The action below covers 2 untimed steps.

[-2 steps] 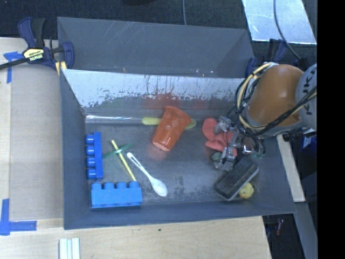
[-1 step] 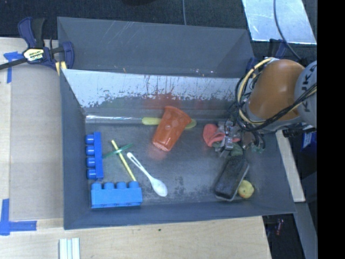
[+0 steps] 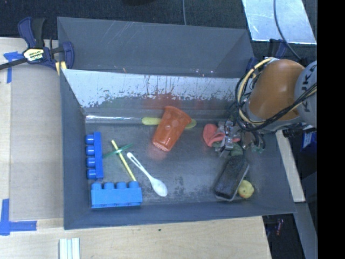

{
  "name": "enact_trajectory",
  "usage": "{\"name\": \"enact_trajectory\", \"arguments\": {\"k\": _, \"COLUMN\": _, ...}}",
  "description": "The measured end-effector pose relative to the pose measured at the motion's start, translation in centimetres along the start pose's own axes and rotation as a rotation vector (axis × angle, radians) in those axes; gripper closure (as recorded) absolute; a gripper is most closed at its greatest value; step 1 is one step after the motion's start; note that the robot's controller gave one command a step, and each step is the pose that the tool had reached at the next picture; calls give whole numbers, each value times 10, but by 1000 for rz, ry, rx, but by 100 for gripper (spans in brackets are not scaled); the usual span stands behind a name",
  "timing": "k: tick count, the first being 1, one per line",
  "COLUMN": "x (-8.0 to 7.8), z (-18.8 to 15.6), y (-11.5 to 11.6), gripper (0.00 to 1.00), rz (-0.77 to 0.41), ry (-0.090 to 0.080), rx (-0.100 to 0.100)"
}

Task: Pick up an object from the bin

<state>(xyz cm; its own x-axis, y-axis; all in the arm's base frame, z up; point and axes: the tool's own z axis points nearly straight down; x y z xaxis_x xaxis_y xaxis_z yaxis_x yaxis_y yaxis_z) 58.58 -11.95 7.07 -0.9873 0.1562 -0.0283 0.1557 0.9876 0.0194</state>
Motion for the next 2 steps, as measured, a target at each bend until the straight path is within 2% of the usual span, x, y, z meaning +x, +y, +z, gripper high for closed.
{"name": "enact_trajectory", "arguments": {"k": 1, "x": -12, "z": -70, "y": -1, "gripper": 100, "rz": 10, "ry": 3, "rx": 2}}
{"name": "enact_trajectory", "arguments": {"k": 2, "x": 8, "z": -146, "y": -4, "gripper": 100, "rz": -35, "ry": 6, "rx": 1}}
